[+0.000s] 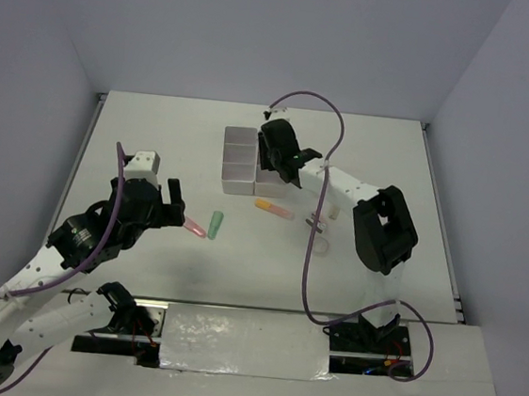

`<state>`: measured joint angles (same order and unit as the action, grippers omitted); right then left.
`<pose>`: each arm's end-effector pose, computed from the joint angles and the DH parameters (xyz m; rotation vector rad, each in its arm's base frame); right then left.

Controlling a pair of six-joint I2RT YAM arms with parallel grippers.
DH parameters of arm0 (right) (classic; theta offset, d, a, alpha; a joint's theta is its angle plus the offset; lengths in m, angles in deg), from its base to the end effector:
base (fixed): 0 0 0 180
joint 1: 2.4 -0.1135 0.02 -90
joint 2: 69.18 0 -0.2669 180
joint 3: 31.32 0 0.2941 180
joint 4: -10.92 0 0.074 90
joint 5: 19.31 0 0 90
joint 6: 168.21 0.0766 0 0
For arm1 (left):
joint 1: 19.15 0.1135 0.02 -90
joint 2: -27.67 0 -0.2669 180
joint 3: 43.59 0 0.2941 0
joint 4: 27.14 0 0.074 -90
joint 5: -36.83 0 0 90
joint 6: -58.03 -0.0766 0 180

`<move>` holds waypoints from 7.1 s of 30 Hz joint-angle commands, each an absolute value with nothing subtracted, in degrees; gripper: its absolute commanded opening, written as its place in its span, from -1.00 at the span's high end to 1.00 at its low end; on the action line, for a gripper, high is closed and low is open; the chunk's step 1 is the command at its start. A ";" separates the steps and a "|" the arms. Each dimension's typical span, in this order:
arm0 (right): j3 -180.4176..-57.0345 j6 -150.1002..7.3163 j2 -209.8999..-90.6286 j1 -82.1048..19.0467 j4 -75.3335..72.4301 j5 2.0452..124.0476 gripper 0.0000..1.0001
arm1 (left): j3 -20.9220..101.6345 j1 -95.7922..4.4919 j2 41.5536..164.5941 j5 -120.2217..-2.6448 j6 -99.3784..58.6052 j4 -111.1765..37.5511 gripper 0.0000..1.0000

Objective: Sort the stationery into containers
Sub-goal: Place the stationery in the storage box, then pick up the stationery from the center of the board, then place the stationery in the storage box, then pick up the stationery from the center of the board.

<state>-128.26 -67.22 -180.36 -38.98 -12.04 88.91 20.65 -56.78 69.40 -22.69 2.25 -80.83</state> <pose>0.4306 0.2897 0.2013 -0.3133 2.1623 0.1165 0.1919 -0.0988 0.3313 -0.2496 2.0252 -0.2221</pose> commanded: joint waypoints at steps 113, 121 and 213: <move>-116.75 -1.04 -169.72 -37.30 -2.01 99.08 0.74 | 19.78 -54.31 65.20 -24.69 0.64 -77.59 -0.99; -114.55 3.35 -170.87 -38.52 -1.47 101.53 0.71 | 19.69 -53.87 65.20 -25.84 0.03 -77.15 -0.99; -83.52 -48.06 -149.15 -25.61 -27.67 80.44 0.21 | 19.52 -52.99 65.46 -25.84 -0.50 -77.15 -0.99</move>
<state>-82.82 -48.43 -147.57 -26.52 -30.33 78.35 19.41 -53.35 65.12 -25.38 -0.24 -78.71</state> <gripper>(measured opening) 0.403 0.994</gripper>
